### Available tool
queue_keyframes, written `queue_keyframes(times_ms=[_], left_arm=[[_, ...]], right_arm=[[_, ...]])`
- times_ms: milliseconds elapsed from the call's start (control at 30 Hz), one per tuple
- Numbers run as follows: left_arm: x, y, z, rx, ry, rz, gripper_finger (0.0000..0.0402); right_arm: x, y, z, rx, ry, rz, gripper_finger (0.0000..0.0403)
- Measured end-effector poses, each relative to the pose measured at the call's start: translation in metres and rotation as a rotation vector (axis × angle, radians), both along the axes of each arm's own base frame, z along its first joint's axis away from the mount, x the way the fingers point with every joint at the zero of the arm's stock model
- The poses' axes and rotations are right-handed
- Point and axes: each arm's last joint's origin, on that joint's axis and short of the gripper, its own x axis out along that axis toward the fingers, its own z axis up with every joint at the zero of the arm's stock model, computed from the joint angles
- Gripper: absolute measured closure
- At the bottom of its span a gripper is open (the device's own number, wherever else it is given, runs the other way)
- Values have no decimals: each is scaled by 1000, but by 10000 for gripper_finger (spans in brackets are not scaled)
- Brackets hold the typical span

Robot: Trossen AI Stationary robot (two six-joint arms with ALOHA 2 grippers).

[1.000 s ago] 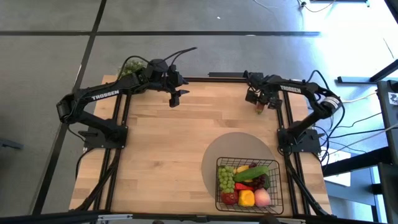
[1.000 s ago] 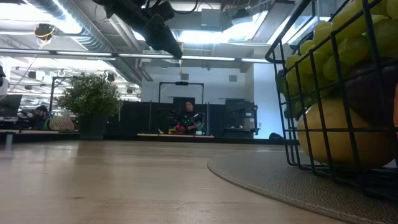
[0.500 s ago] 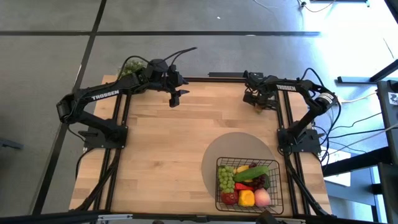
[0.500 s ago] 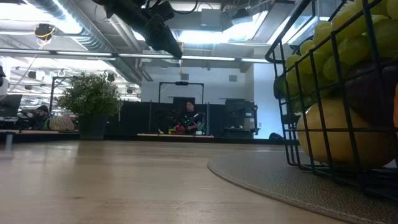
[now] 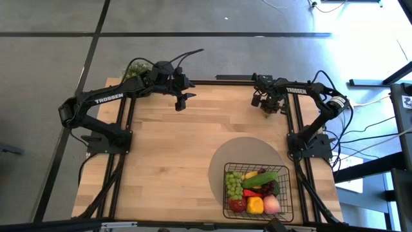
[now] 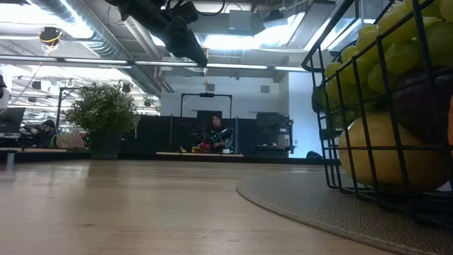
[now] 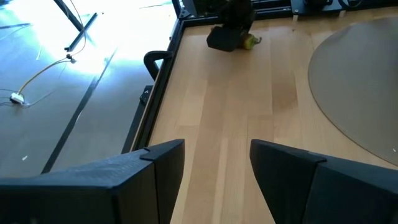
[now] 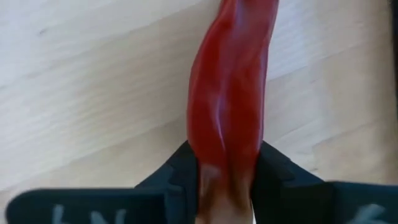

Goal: Build produce basket
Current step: Put the red pepper into the wire basket

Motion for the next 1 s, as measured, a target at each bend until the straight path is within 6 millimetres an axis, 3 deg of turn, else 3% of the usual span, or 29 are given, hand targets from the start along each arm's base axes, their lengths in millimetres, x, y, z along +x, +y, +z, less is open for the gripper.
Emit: queue_keyframes(times_ms=[267,567,767,1000], left_arm=[[0,0,0,0,0,0,230],[0,0,0,1,0,0,230],[0,0,0,0,0,0,230],[0,0,0,0,0,0,230]], right_arm=[[2,1,0,55,-55,130,261],[8,11,10,55,-85,174,320],[3,29,37,21,-104,222,320],[-2,72,90,-54,-197,392,320]])
